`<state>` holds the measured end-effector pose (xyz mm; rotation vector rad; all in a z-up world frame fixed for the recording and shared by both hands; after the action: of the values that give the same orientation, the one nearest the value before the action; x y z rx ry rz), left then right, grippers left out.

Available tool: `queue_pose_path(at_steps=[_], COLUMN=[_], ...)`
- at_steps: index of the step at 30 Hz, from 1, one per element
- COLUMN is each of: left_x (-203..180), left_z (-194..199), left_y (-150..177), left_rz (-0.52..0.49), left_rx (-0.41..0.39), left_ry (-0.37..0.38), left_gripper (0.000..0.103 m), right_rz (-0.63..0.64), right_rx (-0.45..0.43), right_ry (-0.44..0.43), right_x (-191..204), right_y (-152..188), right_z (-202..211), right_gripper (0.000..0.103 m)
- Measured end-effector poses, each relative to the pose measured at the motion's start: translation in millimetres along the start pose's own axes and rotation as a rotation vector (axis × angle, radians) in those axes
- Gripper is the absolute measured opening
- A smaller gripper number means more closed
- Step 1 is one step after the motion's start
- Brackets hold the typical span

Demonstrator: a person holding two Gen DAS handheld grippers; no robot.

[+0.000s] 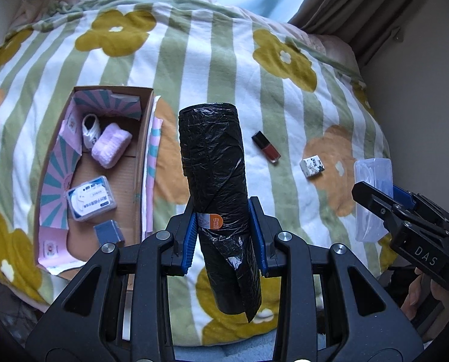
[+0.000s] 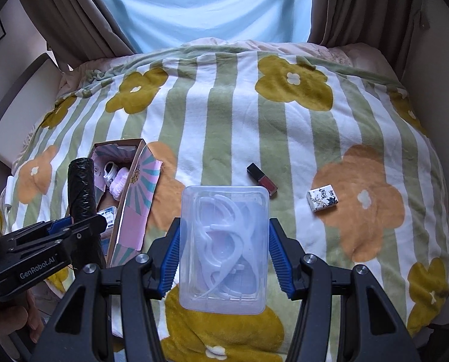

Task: Organize objects
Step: 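Lift the black tube and floss case and carry both over the cardboard box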

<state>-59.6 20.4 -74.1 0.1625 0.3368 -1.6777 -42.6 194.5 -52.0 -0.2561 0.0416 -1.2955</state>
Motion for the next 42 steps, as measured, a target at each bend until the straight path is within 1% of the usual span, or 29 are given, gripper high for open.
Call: queue_pose_path(at_steps=[9,17,26,31,36,42], left_x=[2,23,73,109,141,175], left_z=[11,24,39,40,32,8], left_y=[8,8,18,27,35,38], left_rz=[-0.011,0.052,0.178,0.273,0.354,0.435], left_rx=[-0.023,-0.057,-0.088,-0.086,-0.068,-0.025], left_ry=[-0.018,-0.021,-0.053,-0.065,-0.068,-0.063], left_gripper=[0.028,0.028,0.028,0.028,0.028,0.028], right_rz=[0.012,0.096,0.254,0.332,0.386,0.428], right_rx=[-0.007,-0.004,0.017,0.046,0.084,0.132], right_ry=[0.001,-0.018,-0.074,-0.107,-0.129,-0.132], right_x=[7,37,96,132,164,199], right_y=[0,-17,-41,-53,-68,-87], right_z=[4,6,-8,-23,-48,-89], right_gripper=[0.05,0.05,0.05,0.05,0.05,0.05])
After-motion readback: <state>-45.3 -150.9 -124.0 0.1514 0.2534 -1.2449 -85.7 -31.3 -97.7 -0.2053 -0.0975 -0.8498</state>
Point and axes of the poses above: each gripper's, at about its wrist camera, not at the fingertips, and z roughly against the way its jaws point, x to its left, y to its underside, the point moved 4 cm from there along -z, roughly the way its jaws point, and after that the axes turned 15 degrees about x, right-handed, at the moved point
